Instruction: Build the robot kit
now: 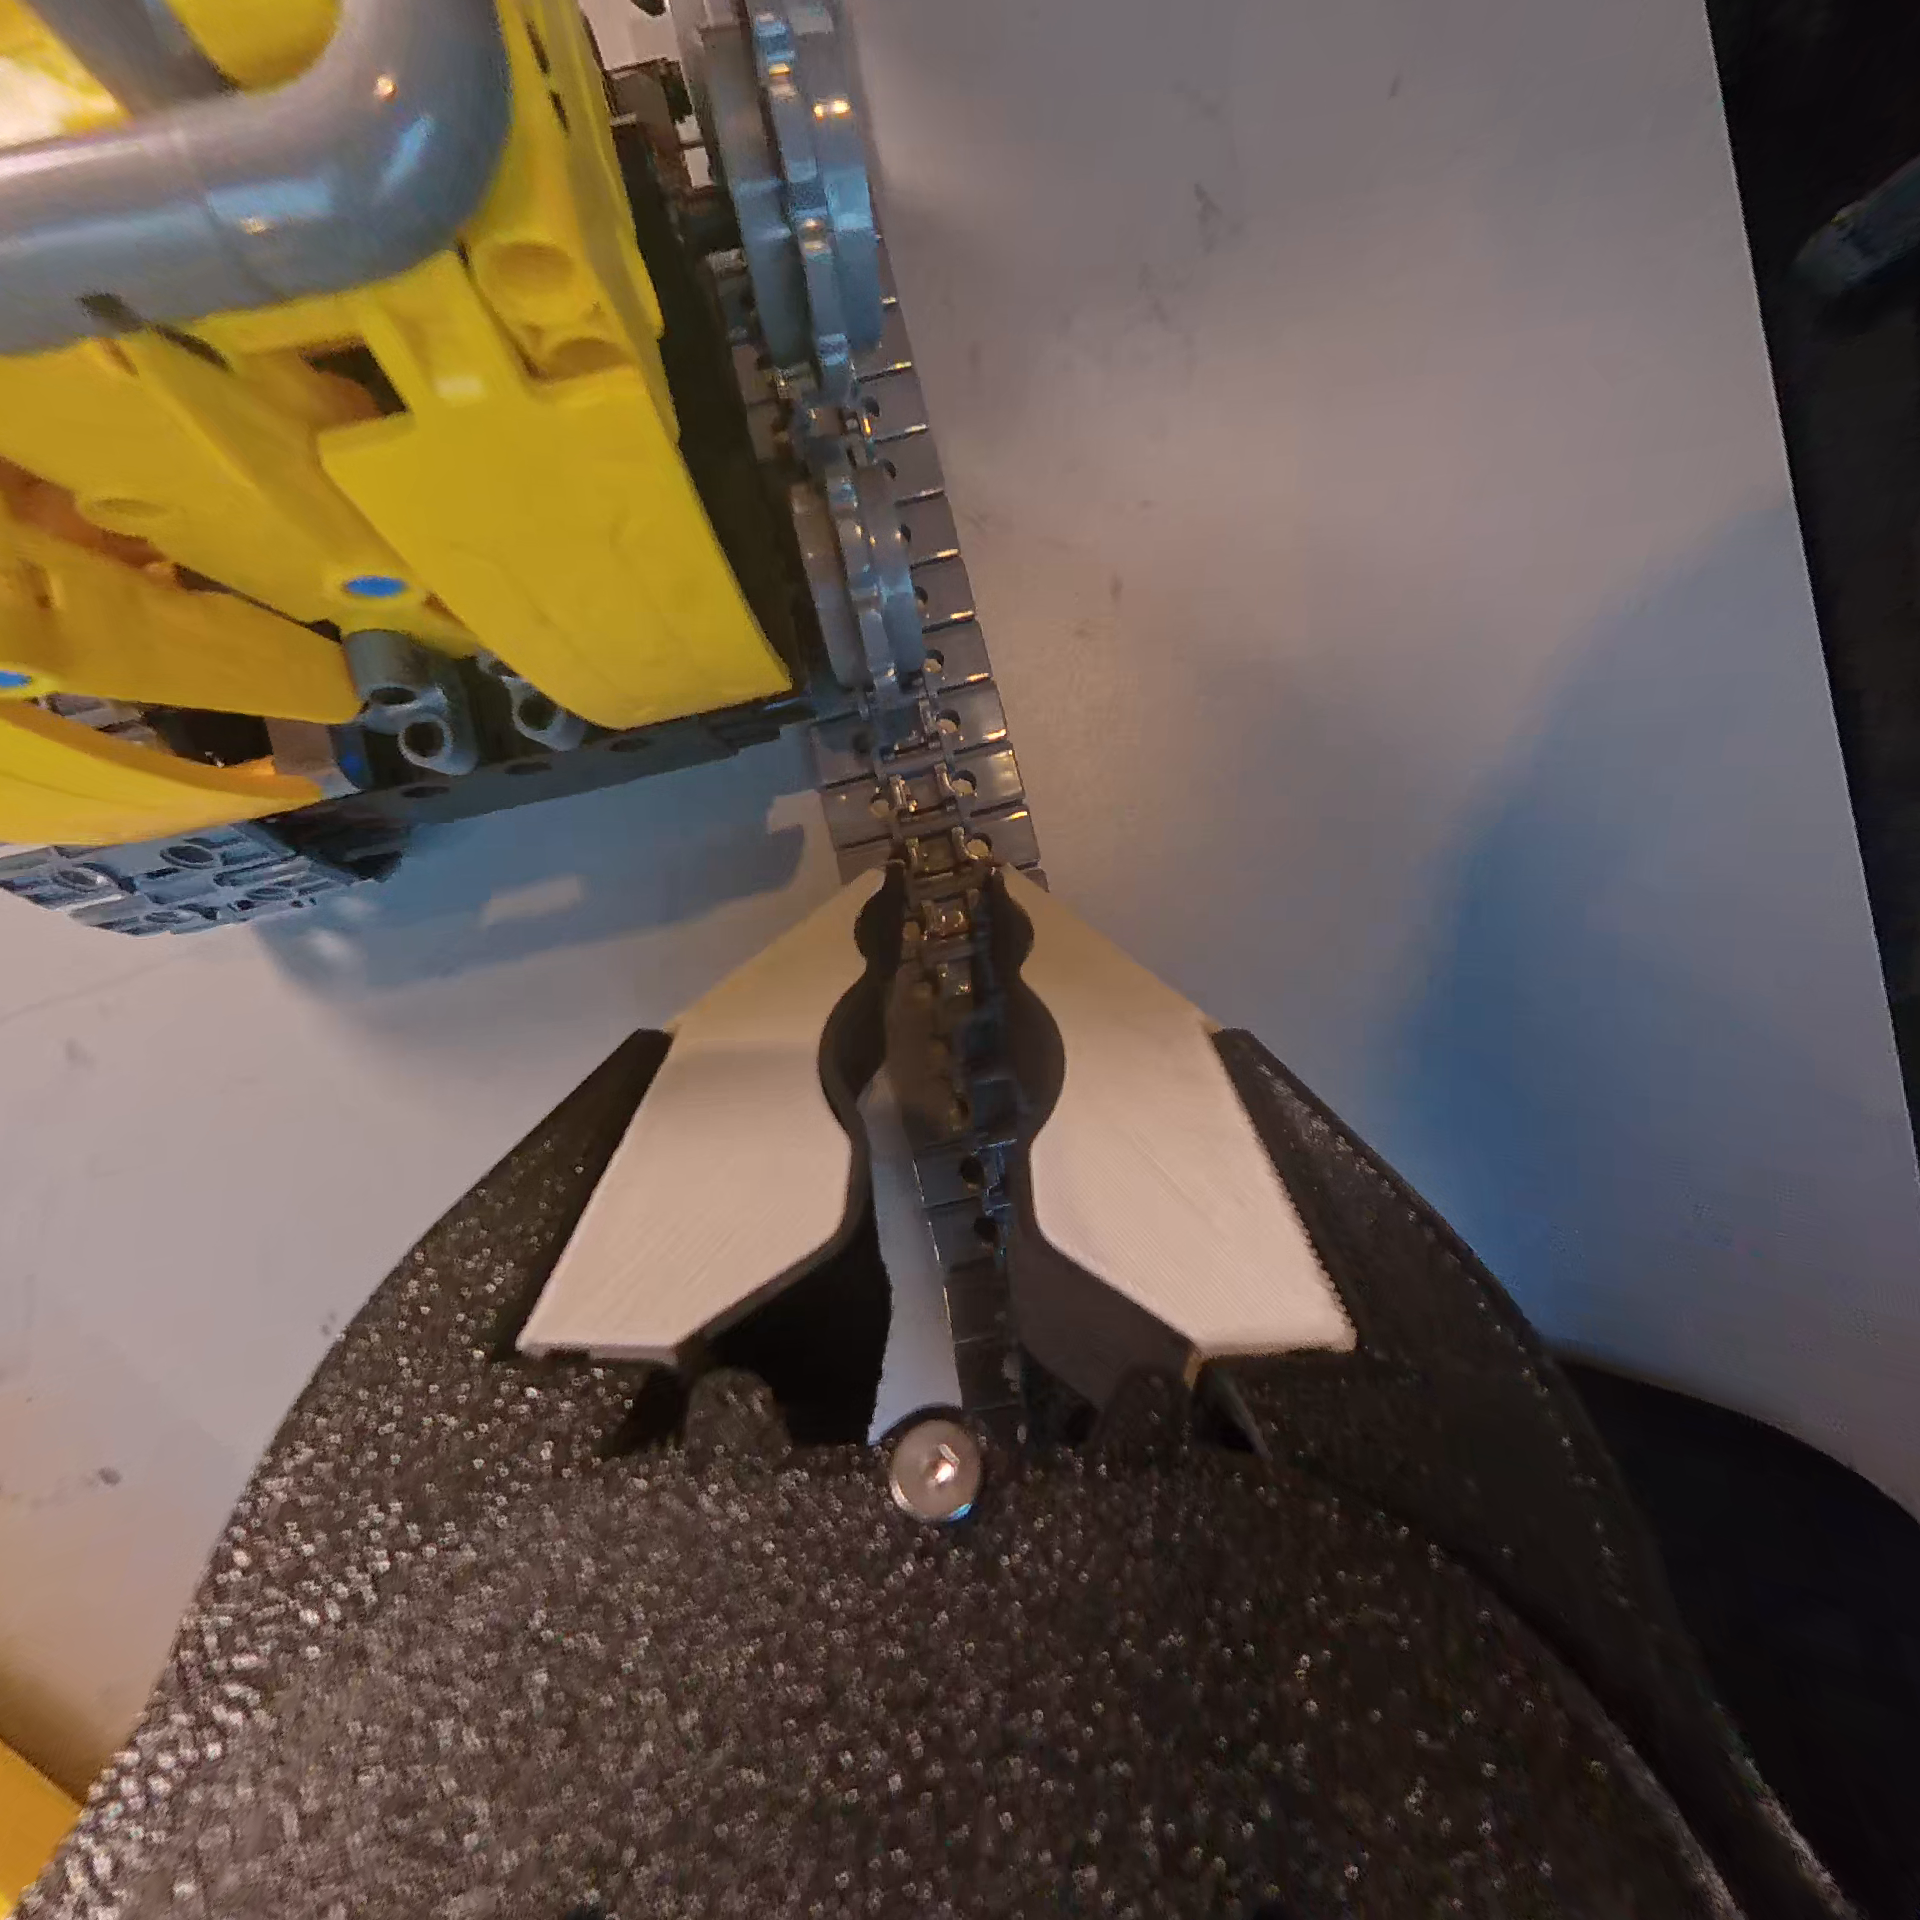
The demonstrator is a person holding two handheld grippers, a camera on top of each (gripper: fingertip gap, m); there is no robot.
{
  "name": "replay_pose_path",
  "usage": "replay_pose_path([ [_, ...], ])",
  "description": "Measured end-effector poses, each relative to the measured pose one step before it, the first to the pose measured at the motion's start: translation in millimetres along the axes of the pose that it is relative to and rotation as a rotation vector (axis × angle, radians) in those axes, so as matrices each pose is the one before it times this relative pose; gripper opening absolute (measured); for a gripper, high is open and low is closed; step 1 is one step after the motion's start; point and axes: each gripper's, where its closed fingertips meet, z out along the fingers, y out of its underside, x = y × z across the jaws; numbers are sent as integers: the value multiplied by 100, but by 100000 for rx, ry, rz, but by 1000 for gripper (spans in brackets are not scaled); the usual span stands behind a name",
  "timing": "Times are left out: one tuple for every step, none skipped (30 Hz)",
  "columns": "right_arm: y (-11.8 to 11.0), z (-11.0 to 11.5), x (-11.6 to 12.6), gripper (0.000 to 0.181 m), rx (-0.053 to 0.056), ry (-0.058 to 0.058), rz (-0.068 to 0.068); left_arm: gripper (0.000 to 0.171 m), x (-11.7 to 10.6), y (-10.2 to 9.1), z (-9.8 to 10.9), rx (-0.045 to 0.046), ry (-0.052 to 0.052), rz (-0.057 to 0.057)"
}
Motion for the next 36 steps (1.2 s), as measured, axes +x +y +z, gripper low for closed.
replay_pose_path([
  [19,21,9,15,125,437,116,14,-1,-14,7,79,187,250],
  [67,54,36,15,-194,344,33,14,10,-11,4,116,211,105],
  [-18,59,13,15,378,92,285,14,-7,-4,-3,225,214,100],
  [-26,58,35,15,338,208,239,14,-13,8,-25,245,399,-286],
  [-3,35,43,15,148,287,76,14,-15,9,18,372,477,-259],
  [-18,8,30,15,-36,511,-240,14,-28,-16,-2,424,244,-63],
  [-4,-11,19,15,-124,535,-421,14,-9,-11,7,538,27,43],
  [-22,24,12,15,4,380,-162,14,-9,-27,19,495,-104,42],
  [-28,45,-6,15,136,191,61,14,-48,-27,9,307,-192,-224],
  [-23,41,-4,15,45,-7,141,14,-42,-33,18,128,-274,-322],
  [-42,41,10,15,7,128,-36,14,-60,-23,26,40,-308,-95],
  [-3,23,3,16,-136,107,-71,14,26,-15,1,46,-278,295],
  [2,8,-17,16,-215,-33,45,14,80,-35,19,-25,-285,251],
  [43,-15,-16,16,-415,-160,321,14,15,-4,-26,-248,-182,142],
  [52,-47,24,16,-225,-189,614,14,27,25,-13,-440,-867,-17],
  [77,-50,62,16,-119,-168,603,14,20,64,-4,-509,-916,-234],
  [82,-93,70,16,-55,-36,447,15,73,161,-102,-639,-676,-539],
  [92,-87,69,16,-10,151,369,16,83,314,-153,-1284,-311,-357],
  [52,-41,18,16,62,296,284,18,35,374,-261,-1267,-478,-214],
  [7,-10,-2,16,-13,309,-189,21,-74,501,-272,-1724,-1129,-892],
  [-17,-6,-21,17,-179,569,-617,26,116,176,-444,166,-204,-1872],
  [25,17,25,17,-377,624,-666,29,341,-81,-606,2085,1459,-2490],
  [44,20,47,17,-338,404,-391,33,249,-96,-718,2377,352,-2596],
  [-27,-18,-11,17,273,127,-265,38,-64,116,-791,1535,-1955,-2431],
  [-81,-83,-18,17,752,160,-194,42,-138,473,-771,-187,-2614,-2351],
  [-134,-165,-20,18,883,105,-68,50,36,830,-651,-1889,-1988,-2178],
  [-41,-227,-53,19,421,-241,109,56,104,1048,-578,-2257,-1531,-2258],
  [144,-265,-13,21,-697,-249,-169,59,157,1111,-501,-2193,-1082,-2502],
  [280,-313,57,25,-1380,151,-608,62,195,1080,-371,-1958,-559,-2609],
  [356,-272,37,29,-1776,-191,-513,63,123,977,-185,-1729,-555,-2576],
  [417,-151,1,33,-2553,-730,-35,63,13,923,60,-1997,-917,-2343],
  [570,1,30,39,-3515,-528,21,62,62,639,286,-1596,-667,-1607],
  [597,221,229,45,-4207,1032,-717,55,331,-74,138,1764,1314,-1630],
  [610,343,97,49,-4549,777,-1369,49,253,30,-27,135,764,-404],
  [553,378,-53,49,-4374,188,-1416,47,71,23,-84,-595,-639,278],
  [321,373,-98,48,-2959,393,-1203,43,192,25,-47,-1011,216,-388],
])
